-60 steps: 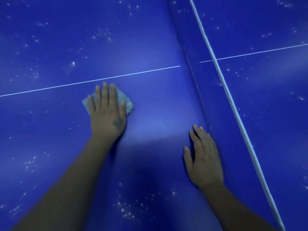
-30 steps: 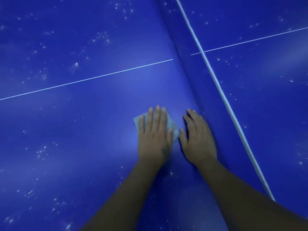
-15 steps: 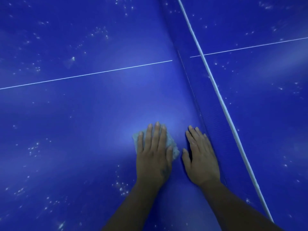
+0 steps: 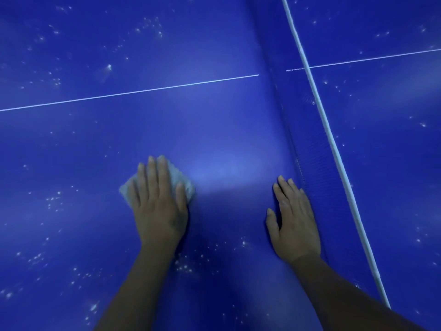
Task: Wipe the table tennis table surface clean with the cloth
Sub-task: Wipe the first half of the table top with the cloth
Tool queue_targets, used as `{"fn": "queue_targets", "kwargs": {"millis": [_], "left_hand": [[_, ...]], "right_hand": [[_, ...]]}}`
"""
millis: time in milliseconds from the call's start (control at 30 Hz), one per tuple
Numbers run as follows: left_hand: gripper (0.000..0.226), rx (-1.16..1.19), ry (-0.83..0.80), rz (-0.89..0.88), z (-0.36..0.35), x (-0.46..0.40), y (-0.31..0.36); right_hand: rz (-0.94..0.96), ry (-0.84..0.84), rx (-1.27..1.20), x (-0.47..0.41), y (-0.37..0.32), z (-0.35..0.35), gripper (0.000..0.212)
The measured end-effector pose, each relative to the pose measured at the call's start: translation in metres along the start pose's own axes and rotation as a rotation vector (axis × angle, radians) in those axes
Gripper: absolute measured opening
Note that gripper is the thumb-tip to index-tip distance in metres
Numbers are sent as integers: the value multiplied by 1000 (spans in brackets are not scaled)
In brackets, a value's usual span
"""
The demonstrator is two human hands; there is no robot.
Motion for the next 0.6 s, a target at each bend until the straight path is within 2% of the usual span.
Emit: {"fn": "queue_targets", "kwargs": {"millis": [133, 300, 433, 600], "left_hand": [[67, 15, -37, 82, 4, 75, -4], [67, -39, -10, 67, -4, 38, -3], [67, -43, -11, 57, -5, 60, 6], [68, -59, 12, 1, -18, 24, 41]], "right_hand": [[6, -1, 5, 1, 0, 1, 62], [4, 4, -16, 2, 1, -1, 62], [11, 14, -26, 1, 2, -2, 63], [33, 71, -36, 3, 0, -1, 62]]}}
Point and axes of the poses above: each hand's wrist, its own x-axis away from the middle knuckle, its own z-axis out of the back of the hand, y = z × x, the point moved 5 cm from there along -x, towards the middle knuckle, and after that the axes turned 6 degrees about x, right-handed, at the moved point
